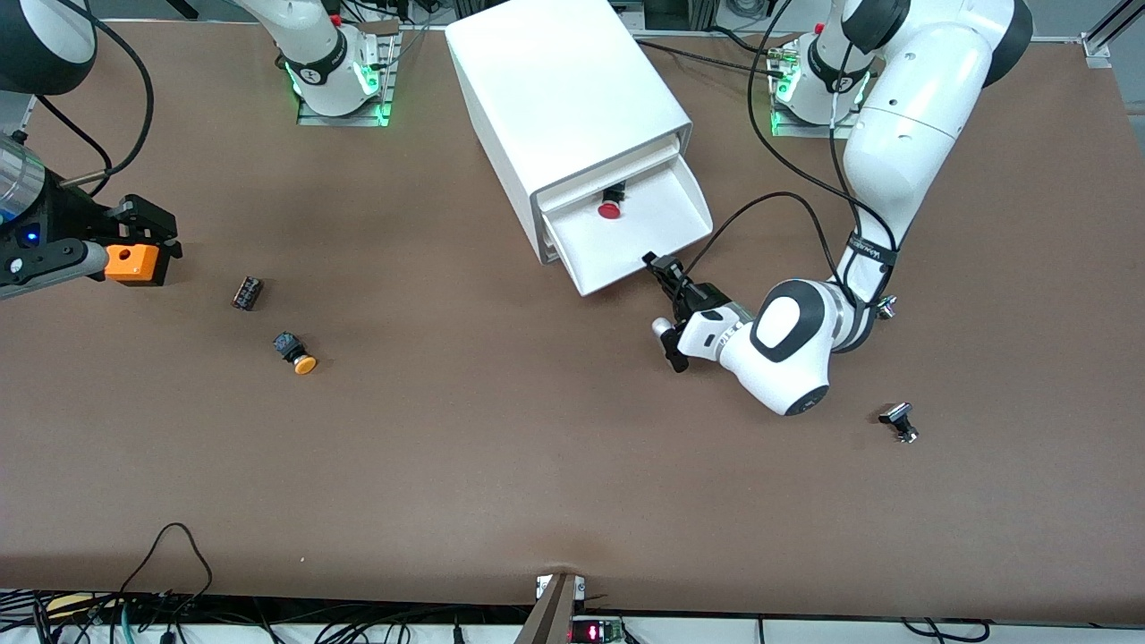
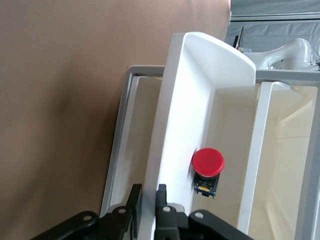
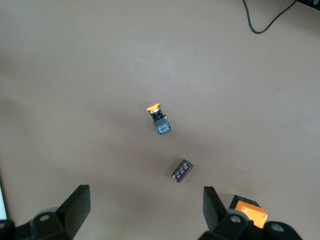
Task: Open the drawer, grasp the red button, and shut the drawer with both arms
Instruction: 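Pull the drawer out of the cabinet with the left gripper, then open the left gripper and draw it back from the drawer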
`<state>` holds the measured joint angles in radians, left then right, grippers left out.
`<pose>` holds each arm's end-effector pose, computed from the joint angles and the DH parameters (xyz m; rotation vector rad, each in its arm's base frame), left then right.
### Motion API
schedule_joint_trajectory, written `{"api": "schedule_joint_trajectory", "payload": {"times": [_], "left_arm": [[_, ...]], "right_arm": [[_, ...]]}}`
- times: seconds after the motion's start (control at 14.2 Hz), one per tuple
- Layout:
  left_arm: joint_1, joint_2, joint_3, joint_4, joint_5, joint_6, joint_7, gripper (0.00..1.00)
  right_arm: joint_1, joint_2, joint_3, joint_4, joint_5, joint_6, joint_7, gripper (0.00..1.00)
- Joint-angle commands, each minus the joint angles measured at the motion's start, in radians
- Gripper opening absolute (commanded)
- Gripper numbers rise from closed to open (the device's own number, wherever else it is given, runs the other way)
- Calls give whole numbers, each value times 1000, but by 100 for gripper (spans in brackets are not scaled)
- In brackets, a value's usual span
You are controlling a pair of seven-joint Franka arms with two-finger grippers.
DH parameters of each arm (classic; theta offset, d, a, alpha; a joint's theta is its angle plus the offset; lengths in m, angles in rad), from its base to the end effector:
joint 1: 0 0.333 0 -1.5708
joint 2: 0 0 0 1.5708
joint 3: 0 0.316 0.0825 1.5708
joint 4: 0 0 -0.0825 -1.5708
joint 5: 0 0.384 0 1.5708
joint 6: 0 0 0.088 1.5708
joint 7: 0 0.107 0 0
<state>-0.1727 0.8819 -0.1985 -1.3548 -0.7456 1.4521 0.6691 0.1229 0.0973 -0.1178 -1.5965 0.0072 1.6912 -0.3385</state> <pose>0.5977 -0.2894 0.2044 1.8818 -0.7982 -0.6744 0.5916 0.0067 0.5674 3.0916 0.5359 -0.0041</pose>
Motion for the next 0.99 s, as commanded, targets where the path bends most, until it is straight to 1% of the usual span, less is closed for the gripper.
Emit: {"api": "schedule_joint_trajectory", "payload": {"times": [0.0, 0.35, 0.49, 0.63, 0.7, 0.78, 0.85, 0.92], "left_arm": [[-5, 40, 40, 52, 28, 2, -40, 0], [16, 48, 53, 75, 29, 5, -40, 0], [16, 49, 65, 100, 29, 5, -40, 0], [16, 51, 70, 102, 29, 5, -40, 0], [15, 48, 70, 100, 29, 5, -42, 8], [13, 45, 68, 100, 28, 5, -55, 34], [6, 39, 68, 100, 29, 5, -103, 70], [2, 29, 67, 101, 31, 7, -150, 100]], "right_arm": [[-11, 12, 7, 24, 8, -4, 9, 99], [-12, 19, 7, 24, 8, 1, 7, 100], [-12, 25, 7, 27, 7, 47, 9, 100], [-14, 32, 7, 27, 7, 71, 9, 100], [-14, 30, 9, 27, 8, 70, 9, 100], [-11, 30, 10, 27, 10, 61, 9, 99], [-11, 29, 10, 27, 11, 61, 9, 100], [-8, 30, 12, 27, 11, 65, 9, 100]]}}
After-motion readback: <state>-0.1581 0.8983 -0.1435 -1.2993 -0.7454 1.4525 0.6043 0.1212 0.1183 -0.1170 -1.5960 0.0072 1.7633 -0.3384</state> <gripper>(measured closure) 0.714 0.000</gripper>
